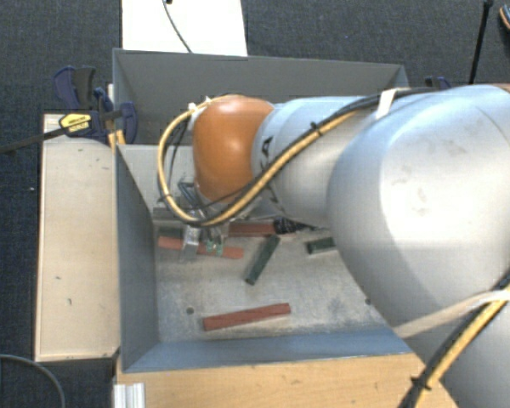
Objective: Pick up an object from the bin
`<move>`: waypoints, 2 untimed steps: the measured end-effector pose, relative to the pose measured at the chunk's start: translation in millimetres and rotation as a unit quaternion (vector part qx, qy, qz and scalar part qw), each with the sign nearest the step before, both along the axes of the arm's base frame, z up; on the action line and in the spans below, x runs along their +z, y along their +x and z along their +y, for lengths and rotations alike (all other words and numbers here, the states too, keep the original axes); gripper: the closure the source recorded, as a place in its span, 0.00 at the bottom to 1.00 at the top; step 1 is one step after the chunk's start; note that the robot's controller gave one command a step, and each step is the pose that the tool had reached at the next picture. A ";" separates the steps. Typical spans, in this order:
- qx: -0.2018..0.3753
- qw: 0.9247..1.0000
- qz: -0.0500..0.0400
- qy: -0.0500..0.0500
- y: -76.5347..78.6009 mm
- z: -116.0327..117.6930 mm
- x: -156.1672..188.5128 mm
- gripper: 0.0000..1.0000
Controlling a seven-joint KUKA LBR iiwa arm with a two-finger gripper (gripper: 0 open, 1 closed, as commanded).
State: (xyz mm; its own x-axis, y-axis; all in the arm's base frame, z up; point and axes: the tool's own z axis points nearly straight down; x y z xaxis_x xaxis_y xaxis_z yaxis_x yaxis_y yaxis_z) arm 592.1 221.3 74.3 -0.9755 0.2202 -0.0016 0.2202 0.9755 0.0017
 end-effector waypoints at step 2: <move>-0.001 1.000 0.001 0.000 -0.5 -0.3 14.4 1.00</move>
Offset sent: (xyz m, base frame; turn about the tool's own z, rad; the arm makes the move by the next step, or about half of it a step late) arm 0.0001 -0.0002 0.0439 0.0000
